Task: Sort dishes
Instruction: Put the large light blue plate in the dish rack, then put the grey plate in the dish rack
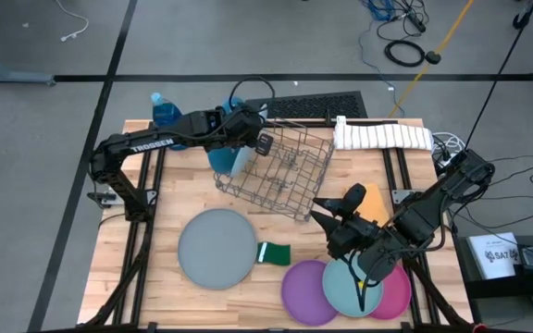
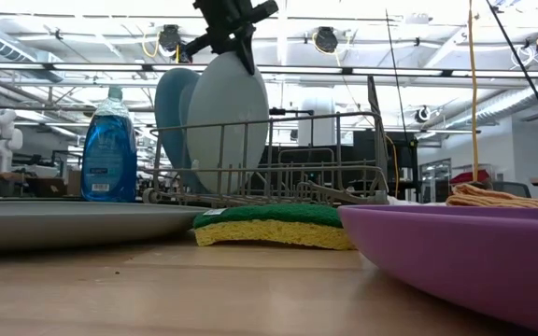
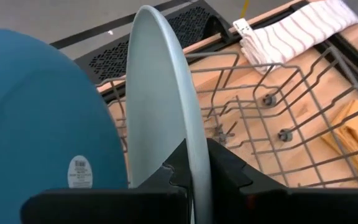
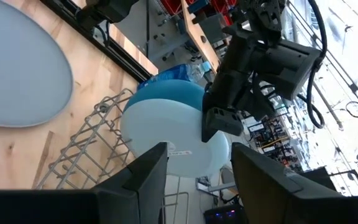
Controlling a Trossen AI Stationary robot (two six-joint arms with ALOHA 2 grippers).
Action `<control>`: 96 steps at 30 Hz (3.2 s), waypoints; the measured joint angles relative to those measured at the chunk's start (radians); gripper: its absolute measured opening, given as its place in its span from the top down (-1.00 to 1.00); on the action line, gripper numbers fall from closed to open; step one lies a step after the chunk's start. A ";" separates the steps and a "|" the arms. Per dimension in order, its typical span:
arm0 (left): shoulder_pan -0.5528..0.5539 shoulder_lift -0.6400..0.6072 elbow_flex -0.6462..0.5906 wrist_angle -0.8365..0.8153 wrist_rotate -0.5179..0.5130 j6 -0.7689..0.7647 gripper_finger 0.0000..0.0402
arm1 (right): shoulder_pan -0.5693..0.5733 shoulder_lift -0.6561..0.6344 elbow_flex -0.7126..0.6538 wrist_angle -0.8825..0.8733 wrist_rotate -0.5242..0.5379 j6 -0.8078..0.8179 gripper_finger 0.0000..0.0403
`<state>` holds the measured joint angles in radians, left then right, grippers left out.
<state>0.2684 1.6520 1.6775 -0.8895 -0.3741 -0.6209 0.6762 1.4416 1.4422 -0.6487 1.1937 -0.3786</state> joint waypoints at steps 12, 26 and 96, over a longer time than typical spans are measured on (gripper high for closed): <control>0.000 0.000 0.028 -0.040 0.034 0.069 0.80 | 0.000 0.000 0.000 -0.038 -0.044 0.033 0.15; -0.009 -0.011 0.054 -0.134 -0.018 0.081 0.32 | 0.000 0.000 0.000 -0.053 -0.045 0.053 0.15; -0.640 -0.174 -0.166 -0.394 0.145 -0.016 0.31 | -0.009 0.000 0.000 -0.147 -0.047 0.165 0.15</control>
<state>-0.3714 1.4782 1.5114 -1.2831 -0.2291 -0.6372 0.6669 1.4418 1.4418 -0.7956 1.1465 -0.2133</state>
